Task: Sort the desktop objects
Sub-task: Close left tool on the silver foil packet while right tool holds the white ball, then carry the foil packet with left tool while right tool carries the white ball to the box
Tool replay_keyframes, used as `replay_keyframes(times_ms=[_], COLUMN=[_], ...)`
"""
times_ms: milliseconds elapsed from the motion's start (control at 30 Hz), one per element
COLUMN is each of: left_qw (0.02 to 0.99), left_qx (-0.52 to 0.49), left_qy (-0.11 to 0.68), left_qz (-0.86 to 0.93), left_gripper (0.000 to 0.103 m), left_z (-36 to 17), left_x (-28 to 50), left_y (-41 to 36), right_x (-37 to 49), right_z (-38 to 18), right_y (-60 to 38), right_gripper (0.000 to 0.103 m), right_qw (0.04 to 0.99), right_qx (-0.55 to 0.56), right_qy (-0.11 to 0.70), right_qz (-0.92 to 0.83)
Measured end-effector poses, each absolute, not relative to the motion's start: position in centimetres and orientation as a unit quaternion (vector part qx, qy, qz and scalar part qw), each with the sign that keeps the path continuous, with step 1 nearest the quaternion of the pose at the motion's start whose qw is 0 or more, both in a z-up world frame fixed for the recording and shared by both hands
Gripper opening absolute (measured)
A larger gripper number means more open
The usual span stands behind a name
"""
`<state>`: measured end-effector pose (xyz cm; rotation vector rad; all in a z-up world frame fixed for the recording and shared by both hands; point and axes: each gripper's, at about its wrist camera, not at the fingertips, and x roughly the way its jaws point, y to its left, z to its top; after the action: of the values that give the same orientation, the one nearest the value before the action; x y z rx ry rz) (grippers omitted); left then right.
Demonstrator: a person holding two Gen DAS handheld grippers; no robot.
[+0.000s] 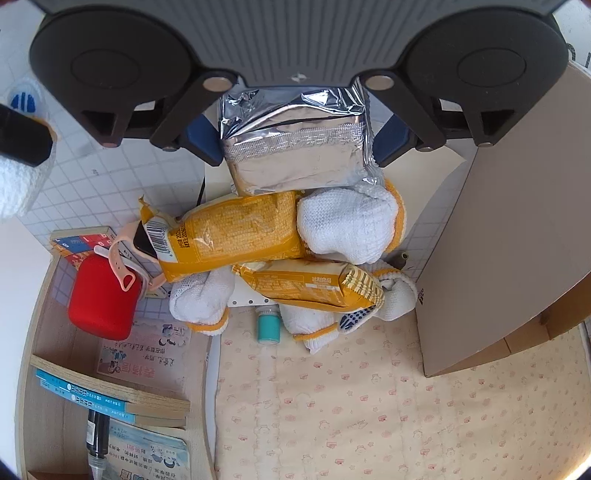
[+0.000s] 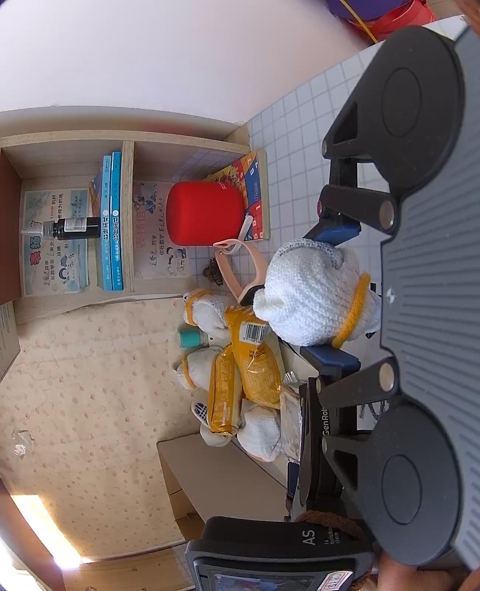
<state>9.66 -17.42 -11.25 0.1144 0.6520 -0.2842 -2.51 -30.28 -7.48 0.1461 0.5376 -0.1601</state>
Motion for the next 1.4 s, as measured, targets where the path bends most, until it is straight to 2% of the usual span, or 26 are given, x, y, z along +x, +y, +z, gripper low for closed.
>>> replay_keyframes(times_ms=[33,333,700,1400], left_qw=[0.936,0.937,0.946,0.971], left_qx=[0.050,0.041,0.039,0.015], left_qy=[0.319,0.312,0.285,0.204], left_qz=[-0.142,-0.150,-0.150,-0.122], left_gripper=[0.080,0.072,0.070,0.070], left_z=[-11.3,-10.5,-7.9,-1.1], left_x=[9.6,8.9,6.8,3.4], left_y=[-17.3,-16.3,-14.4,-8.7], right_x=[-2.5,-2.6,-2.7,-2.7], right_z=[-7.5,-6.9,-5.9,-0.6], right_y=[-30.3,-30.2,-28.7,-23.6], right_gripper=[0.054,0.055,0.055,0.055], right_qw=[0.959,0.961,0.964,0.978], right_qx=[0.073,0.073,0.062,0.014], right_qy=[0.264,0.256,0.251,0.208], right_qz=[-0.080,-0.081,-0.068,-0.023])
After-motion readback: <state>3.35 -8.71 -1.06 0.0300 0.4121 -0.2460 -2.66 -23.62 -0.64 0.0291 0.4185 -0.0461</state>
